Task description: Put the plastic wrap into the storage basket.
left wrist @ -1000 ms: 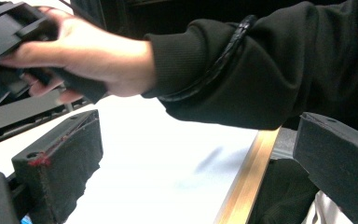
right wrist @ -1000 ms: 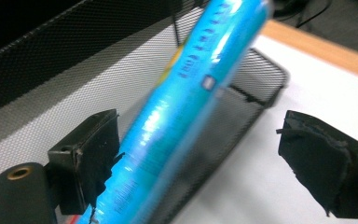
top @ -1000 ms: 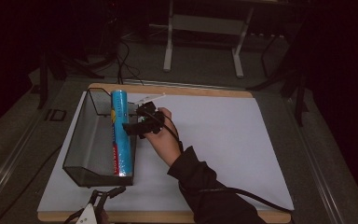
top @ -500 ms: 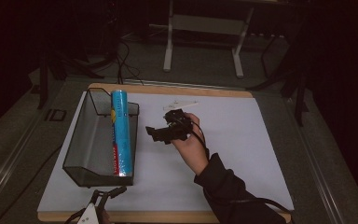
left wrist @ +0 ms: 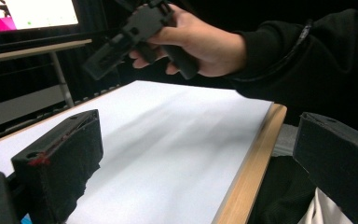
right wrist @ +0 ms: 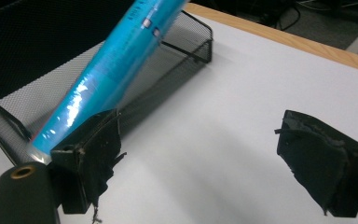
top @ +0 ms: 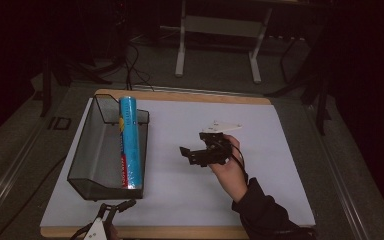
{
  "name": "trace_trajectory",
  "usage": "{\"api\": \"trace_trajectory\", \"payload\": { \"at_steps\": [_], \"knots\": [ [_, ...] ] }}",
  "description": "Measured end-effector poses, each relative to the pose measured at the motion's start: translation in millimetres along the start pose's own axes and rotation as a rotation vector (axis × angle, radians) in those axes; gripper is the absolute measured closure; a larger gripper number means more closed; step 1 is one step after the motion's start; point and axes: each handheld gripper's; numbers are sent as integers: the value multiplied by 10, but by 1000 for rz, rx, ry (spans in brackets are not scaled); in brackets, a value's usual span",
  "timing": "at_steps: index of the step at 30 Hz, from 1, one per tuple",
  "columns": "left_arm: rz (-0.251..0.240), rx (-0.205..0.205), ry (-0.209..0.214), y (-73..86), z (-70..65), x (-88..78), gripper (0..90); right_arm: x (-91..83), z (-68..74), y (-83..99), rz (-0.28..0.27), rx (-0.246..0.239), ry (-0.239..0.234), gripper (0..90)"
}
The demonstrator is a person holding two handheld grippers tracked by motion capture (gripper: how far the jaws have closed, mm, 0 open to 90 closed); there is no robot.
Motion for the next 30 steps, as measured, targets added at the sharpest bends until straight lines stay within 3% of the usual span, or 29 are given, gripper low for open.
{"api": "trace_trajectory", "payload": {
  "at_steps": [6,16,23,29,30],
  "knots": [
    [2,3,-3,-1,-1,-4,23,-217,-84,178,-19,8,21,134],
    [5,6,0,0,-6,5,23,-536,-164,485,-2,27,40,134],
    [6,11,0,-1,-20,11,23,-805,-139,679,-34,21,38,135],
    [7,11,1,0,-24,13,23,-915,-115,768,-39,35,34,135],
    [9,12,0,0,-24,14,23,-974,-104,858,-33,48,33,135]
  ]
}}
Point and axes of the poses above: each handheld gripper's, and its own axes: x roughly forward along the jaws, y roughly out of its underside, z roughly to its left, and after that the axes turned 11 degrees about -y, right-handed
